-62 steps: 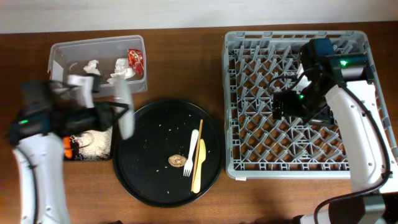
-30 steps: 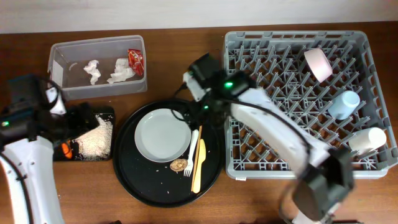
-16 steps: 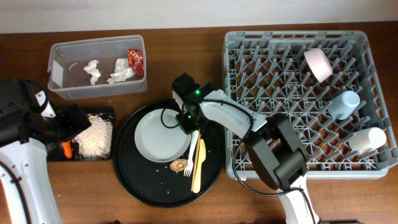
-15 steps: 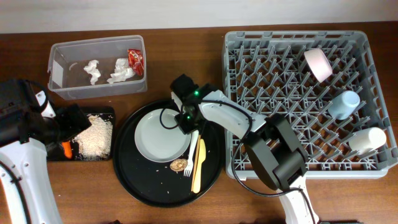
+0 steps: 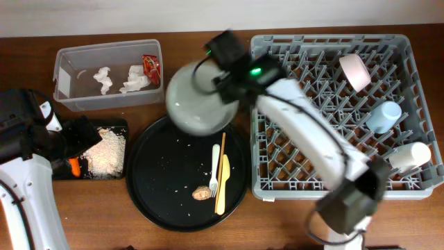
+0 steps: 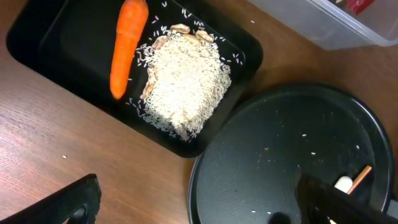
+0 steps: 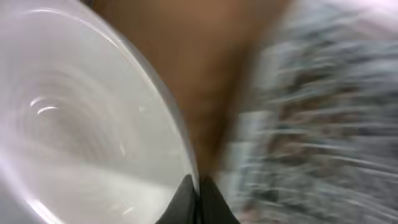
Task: Sort waste into correct bins and load items into the dishwasher rack
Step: 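Carry the white plate to the rack and stand it upright at the back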
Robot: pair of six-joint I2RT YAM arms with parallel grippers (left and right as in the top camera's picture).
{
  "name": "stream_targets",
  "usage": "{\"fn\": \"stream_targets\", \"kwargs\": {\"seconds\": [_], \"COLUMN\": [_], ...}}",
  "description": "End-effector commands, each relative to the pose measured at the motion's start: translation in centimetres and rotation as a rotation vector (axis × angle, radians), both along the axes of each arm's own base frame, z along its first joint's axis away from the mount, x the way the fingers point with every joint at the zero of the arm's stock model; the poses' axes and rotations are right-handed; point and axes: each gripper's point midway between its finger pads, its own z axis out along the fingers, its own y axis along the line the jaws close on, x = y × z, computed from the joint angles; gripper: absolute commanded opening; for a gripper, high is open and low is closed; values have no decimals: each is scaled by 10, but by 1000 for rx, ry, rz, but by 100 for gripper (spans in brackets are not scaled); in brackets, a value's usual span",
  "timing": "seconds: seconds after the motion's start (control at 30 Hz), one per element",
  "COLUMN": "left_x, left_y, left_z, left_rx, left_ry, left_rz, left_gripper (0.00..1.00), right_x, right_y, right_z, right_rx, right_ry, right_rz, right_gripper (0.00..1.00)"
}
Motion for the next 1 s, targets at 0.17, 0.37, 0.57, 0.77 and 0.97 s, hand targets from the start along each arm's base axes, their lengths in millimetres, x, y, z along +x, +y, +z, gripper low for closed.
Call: {"fn": "stream_targets", "kwargs": {"seconds": [0.17,0.37,0.57,0.77,0.97], "left_x": [-1,-3,-4,-4,-4], "left_y": [0,-1,-1,-1,-1], "left_z": [3,3,2,2,2], "left_rx": [-4,-6,-9,-9,-9], "left_ry": [-11,-4,1,2,1], "left_rz": [11,11,11,11,11], "left_gripper": [99,99,99,99,99], "right_x": [-4,2,10,15,12], "right_y": [-253,-274,-273,-264,-248], "right_z": [118,75,17,-23,-50], "right_rx": [-498,-653,-690,-642,-502], "right_ry": [-410,-370,-220,-121,-10], "right_rz": [-846,-967,-952,-944,-934], "right_gripper": [4,4,4,4,27]}}
